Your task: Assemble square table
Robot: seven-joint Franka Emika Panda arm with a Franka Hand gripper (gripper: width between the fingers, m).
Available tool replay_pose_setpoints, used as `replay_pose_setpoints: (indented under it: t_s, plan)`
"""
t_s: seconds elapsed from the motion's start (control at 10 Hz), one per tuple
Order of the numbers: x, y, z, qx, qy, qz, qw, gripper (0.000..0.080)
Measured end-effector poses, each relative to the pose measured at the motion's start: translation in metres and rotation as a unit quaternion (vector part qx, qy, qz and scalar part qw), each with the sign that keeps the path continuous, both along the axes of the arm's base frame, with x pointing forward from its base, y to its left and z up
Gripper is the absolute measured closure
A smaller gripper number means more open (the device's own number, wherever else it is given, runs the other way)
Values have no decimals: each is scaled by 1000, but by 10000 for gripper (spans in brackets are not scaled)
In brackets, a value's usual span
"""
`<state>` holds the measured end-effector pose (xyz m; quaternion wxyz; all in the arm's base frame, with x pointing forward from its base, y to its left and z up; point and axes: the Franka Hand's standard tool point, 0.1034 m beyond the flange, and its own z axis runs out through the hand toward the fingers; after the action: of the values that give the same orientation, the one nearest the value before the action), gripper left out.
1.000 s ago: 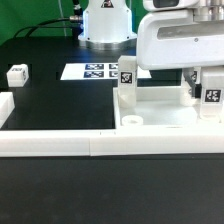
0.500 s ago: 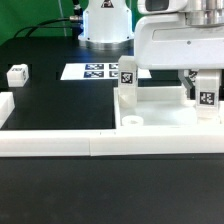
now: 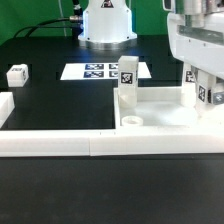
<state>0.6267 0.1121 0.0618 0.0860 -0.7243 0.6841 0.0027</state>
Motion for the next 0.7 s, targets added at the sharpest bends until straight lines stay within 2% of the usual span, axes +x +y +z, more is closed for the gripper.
replay_pose_setpoints:
  t_s: [0.1, 0.3, 0.4, 0.5, 0.6, 0.7]
  plan:
    - [0, 0, 0, 5, 3, -17, 1000, 525]
    - [-1, 1, 0, -3, -1, 26, 1000, 517]
    - [0, 5, 1, -29, -9, 125, 992, 339]
    - [4, 12, 1, -51, -45, 238, 969, 196]
    - [2, 12, 0, -65, -60, 361, 928, 164]
    - [3, 10, 0, -68, -61, 378, 921, 164]
